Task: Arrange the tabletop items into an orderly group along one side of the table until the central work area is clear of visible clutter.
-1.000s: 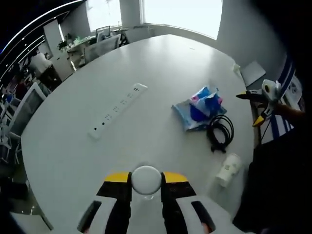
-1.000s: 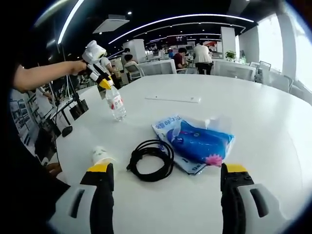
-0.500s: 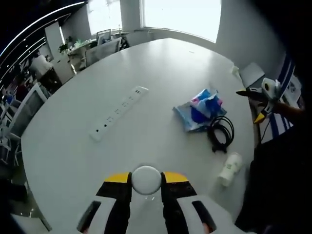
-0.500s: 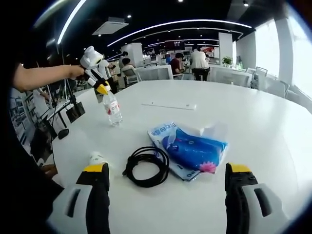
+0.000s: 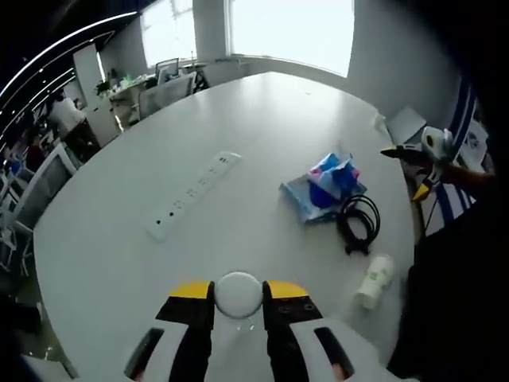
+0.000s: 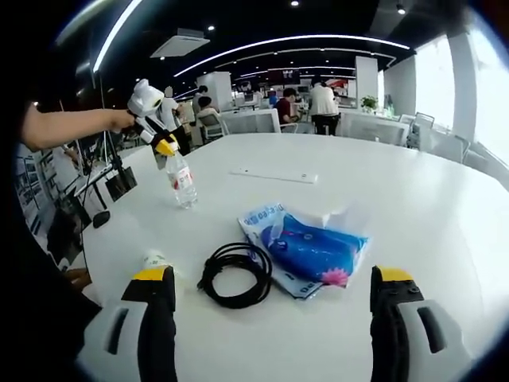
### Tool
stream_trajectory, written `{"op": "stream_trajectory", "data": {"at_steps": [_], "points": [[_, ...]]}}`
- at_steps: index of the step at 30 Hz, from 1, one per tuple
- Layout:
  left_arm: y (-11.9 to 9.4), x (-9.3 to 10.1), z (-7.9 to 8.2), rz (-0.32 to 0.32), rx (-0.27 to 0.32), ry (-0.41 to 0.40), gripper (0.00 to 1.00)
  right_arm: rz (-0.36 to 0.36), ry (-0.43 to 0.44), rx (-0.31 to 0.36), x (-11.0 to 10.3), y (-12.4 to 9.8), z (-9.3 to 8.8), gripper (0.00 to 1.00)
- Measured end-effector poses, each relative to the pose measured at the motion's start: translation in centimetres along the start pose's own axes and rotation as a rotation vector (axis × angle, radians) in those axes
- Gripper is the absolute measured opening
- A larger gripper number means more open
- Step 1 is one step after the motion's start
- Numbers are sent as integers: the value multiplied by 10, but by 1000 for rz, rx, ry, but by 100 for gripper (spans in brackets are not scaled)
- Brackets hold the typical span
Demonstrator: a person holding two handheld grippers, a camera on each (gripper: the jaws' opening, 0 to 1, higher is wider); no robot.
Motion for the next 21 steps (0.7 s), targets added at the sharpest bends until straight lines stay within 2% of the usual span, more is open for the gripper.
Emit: {"op": "stream_trajectory", "data": {"at_steps": [3, 7, 10, 14, 19, 21], "points": [[-6, 1, 6, 10, 45, -13, 29, 1, 3, 3, 0, 1, 1, 100], [-13, 3, 6, 19, 56, -13, 36, 4, 3, 8, 1, 1, 3, 100], [-17, 8, 6, 28, 111, -49, 43, 4, 0, 16, 2, 2, 5, 100], [-23, 19, -1, 43, 149, -71, 49, 3, -11, 15, 6, 4, 8, 100], [-27, 31, -14, 110, 202, -128, 56, 5, 8, -8, 14, 8, 10, 100], [-27, 39, -20, 116, 232, -158, 58, 5, 4, -7, 16, 9, 11, 100]]}}
Point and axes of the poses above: the point that each gripper's makers call its tool centre point, and the gripper's own axes: y roughly forward along the fingers, x roughly to its right, z roughly out of its top, the point moved 7 cm from there along -y, roughly backward along the fingers, and after that the axes turned 1 degree about -z, right-handed, at the moved point
